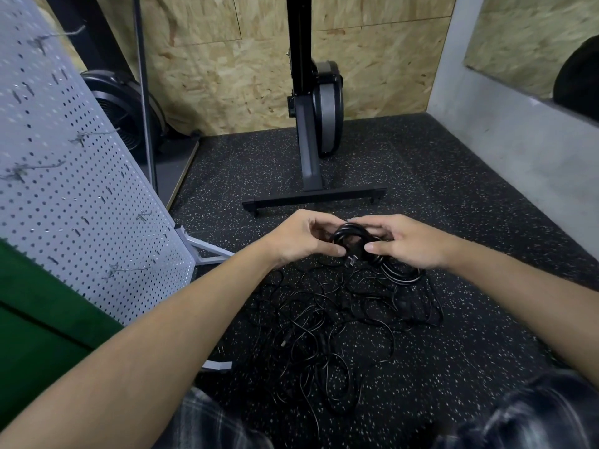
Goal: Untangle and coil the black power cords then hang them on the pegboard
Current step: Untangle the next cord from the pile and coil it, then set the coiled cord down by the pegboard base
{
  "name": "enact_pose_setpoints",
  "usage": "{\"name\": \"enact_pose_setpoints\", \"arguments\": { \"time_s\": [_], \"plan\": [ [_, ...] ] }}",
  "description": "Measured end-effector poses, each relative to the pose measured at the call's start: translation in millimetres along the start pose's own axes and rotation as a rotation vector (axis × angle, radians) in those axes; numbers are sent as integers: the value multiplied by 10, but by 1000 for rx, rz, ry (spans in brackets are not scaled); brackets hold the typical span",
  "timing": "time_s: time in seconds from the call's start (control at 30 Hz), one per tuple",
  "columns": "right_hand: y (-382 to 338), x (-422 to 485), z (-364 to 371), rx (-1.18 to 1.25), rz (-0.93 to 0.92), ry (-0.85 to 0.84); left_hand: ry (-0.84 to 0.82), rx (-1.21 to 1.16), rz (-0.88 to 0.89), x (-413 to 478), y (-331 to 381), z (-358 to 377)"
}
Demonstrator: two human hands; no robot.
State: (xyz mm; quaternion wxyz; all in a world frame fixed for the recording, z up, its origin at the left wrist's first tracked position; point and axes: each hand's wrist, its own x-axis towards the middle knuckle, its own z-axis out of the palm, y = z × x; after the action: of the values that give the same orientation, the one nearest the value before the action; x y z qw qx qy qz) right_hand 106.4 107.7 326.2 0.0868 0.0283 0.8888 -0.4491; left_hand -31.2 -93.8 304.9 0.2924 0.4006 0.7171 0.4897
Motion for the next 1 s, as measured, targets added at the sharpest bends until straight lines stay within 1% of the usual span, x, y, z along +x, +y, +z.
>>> {"name": "enact_pose_setpoints", "arguments": {
  "time_s": [0.07,0.13,0.2,0.27,0.3,0.4,0.43,0.6,0.7,0.8,0.87,0.93,1.0],
  "plan": [
    [-12,2,17,-38,34,-25,37,-12,-5,-13,-31,8],
    [-29,17,45,-40,31,-18,112,-38,-17,-14,-60,17],
    [-30,37,76,-18,7,34,210,-70,-28,8,-72,34],
    [-17,62,88,11,-26,101,293,-47,-32,39,-39,75],
    [9,84,90,33,-33,130,297,-43,-52,44,-11,106],
    [71,131,93,53,-24,194,177,-161,-187,44,41,195],
    [69,141,102,40,-27,199,160,-184,-213,42,35,193],
    [58,184,179,-31,-33,225,222,-77,-252,23,-22,115],
    [71,249,257,-93,-19,186,298,-88,-289,-11,-81,70],
    [101,296,302,-164,44,90,367,142,-321,-74,-111,-9],
    [132,315,340,-217,83,14,387,219,-365,-149,-108,-101],
    [163,329,389,-253,102,-40,397,216,-444,-211,-152,-252],
    [167,365,459,-305,91,-82,401,165,-527,-289,-221,-439]
  ]
}}
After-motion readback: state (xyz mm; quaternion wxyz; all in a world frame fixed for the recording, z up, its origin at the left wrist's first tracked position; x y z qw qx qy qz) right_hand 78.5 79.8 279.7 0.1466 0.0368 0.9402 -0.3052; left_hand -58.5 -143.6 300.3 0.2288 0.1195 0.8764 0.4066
